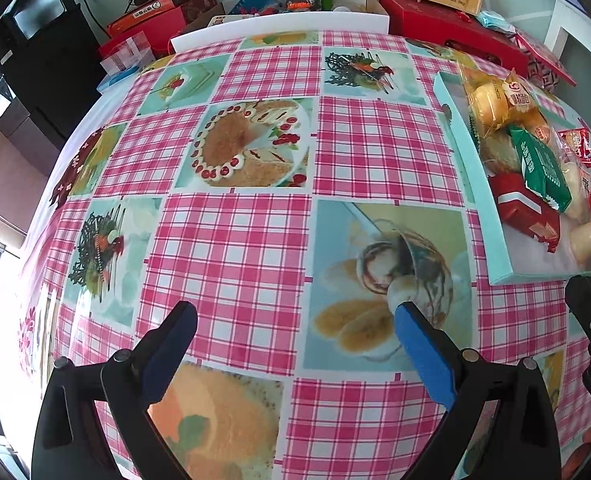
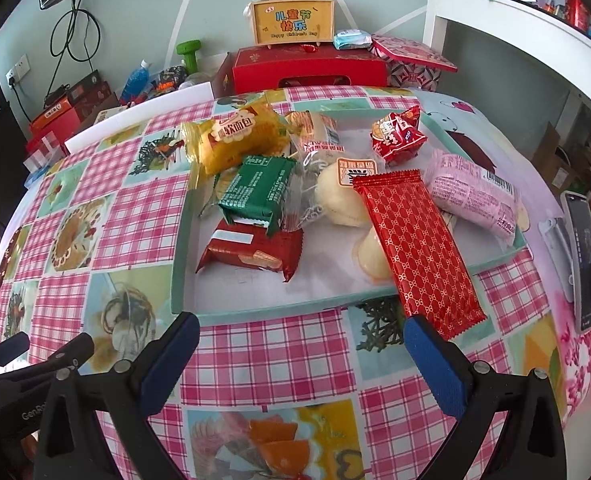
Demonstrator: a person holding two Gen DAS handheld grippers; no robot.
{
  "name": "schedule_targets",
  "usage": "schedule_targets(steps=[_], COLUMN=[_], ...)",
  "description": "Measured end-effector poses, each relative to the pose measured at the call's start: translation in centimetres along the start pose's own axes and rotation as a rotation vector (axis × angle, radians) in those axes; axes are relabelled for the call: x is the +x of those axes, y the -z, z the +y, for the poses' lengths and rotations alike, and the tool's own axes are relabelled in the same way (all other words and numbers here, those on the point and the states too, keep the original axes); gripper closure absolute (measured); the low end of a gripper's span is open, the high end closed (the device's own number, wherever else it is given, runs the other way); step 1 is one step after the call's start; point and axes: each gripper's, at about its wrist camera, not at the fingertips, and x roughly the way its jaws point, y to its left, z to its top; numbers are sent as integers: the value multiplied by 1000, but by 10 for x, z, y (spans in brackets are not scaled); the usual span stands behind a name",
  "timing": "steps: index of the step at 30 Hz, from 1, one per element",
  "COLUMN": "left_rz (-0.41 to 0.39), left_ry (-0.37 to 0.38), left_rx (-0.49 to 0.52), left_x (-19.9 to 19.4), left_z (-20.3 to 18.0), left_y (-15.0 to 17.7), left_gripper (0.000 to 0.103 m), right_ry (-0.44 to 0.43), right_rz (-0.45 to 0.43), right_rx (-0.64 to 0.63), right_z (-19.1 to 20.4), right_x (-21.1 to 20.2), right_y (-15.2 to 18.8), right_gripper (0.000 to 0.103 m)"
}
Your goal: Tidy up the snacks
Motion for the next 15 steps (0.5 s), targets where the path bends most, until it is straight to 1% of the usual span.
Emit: schedule_targets(steps=[8,15], left_rz=[-3,1], left_ry=[1,5], left_rx=[-4,-2], left_x=[0,2], left_z=[1,1], left_y=[-3,-5], left_gripper=[4,4], right_ry=[-3,3], right_rz=[24,24], right_rx=[-15,-32], right_z=[3,3], right_x=[5,6], right_y=[1,0], right_gripper=[0,0])
